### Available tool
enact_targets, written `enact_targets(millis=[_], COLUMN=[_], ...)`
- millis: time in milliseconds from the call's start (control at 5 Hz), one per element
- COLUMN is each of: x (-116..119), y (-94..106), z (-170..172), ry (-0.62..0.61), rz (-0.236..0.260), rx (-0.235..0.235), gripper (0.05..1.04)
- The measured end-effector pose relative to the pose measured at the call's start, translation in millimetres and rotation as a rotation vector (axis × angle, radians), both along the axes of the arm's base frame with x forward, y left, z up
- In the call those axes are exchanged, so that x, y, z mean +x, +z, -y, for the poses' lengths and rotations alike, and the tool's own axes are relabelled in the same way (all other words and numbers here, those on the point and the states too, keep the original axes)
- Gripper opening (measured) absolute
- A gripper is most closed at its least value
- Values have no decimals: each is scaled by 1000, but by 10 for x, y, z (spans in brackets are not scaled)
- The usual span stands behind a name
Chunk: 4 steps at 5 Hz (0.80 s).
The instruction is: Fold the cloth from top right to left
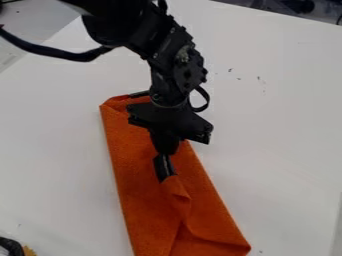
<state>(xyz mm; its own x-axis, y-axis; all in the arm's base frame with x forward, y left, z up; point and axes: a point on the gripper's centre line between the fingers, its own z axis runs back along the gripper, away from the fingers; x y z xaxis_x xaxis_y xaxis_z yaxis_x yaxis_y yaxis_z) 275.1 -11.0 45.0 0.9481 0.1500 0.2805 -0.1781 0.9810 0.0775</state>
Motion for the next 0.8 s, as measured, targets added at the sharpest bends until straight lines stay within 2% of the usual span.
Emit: enact_targets(millis=[200,400,600,800], x=[-108,-235,-263,-177], y=[81,105,99,161], z=[-133,-251,-330,-304], ry=[19,26,21,-28], rz=[-21,-63,-85,-107], rx=[33,59,62,56], gripper=[491,803,1005,1005])
